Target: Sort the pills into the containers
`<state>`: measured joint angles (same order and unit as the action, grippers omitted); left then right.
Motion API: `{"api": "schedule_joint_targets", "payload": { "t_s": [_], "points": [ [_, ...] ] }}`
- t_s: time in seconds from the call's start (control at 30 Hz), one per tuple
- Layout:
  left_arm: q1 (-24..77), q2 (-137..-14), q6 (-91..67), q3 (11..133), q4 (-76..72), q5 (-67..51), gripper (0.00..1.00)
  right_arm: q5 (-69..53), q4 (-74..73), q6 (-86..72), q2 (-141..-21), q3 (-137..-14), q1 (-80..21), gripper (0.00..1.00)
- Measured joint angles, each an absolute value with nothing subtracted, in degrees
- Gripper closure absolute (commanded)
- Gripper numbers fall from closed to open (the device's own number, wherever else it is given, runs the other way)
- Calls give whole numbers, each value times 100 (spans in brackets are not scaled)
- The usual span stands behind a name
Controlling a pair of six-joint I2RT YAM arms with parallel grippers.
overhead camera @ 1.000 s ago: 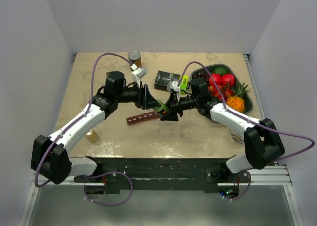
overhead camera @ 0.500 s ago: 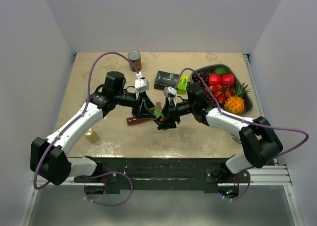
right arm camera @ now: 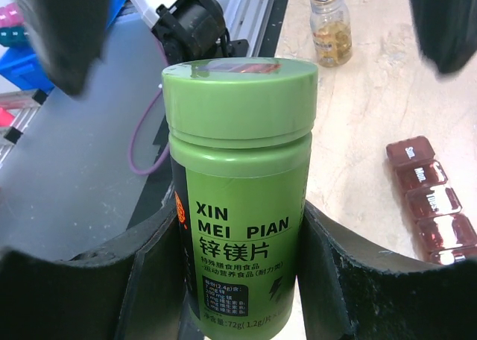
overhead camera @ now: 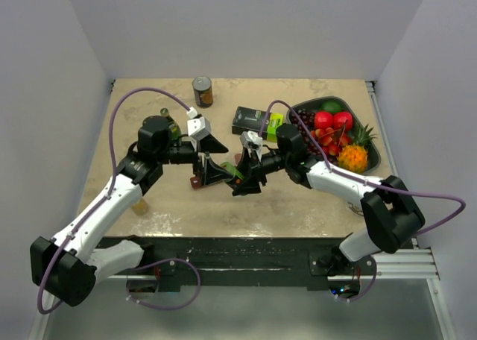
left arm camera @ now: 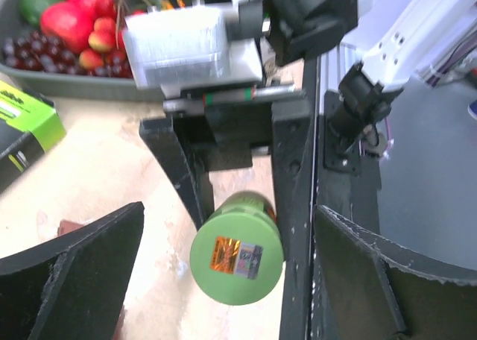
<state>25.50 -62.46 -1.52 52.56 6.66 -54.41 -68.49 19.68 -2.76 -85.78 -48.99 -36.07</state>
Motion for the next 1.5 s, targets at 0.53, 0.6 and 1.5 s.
{"api": "schedule_joint_targets", "payload": {
  "t_s": [0.53, 0.6, 1.5],
  "points": [
    [2357, -5592, -2689, 5065, 102, -3594, 8, -5977, 298, 1450, -8565, -5465, -3599, 100],
    [2342, -5655, -3151, 5050, 183, -3306, 9, -5739, 148, 1619, -8552, -5487, -3592, 100],
    [3089, -6517, -4541, 5103, 1275, -1894, 22, -5201, -104, 1874, -8543, -5518, -3518, 100]
  ]
}}
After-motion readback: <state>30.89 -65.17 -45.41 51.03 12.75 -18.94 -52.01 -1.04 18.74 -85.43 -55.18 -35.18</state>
